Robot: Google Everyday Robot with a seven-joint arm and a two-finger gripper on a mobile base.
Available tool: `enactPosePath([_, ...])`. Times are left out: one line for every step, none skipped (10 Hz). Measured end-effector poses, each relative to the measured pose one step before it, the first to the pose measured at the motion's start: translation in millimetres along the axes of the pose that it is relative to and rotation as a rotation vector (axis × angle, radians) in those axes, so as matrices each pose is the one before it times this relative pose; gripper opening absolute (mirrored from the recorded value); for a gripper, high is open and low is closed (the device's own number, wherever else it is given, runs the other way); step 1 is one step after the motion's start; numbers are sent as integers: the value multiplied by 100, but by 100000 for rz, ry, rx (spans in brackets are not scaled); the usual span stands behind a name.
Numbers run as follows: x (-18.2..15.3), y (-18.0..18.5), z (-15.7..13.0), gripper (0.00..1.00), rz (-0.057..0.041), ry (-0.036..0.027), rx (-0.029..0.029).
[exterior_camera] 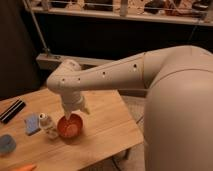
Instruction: Knock the bottle over
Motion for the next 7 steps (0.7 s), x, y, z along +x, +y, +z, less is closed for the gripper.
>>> enactPosePath([512,876,117,65,-2943,260,20])
enactPosePath([936,1771,331,64,-5640,860,85])
enactPosePath([584,1270,244,61,-4284,474,-108])
enactPosePath([602,1782,243,52,-5593,242,-363])
enactPosePath([650,1897,331,42,-5703,676,-447])
enactPosePath([490,1798,389,31,-5018,963,-498])
enactPosePath([322,1549,363,22,-3281,1501,-1072])
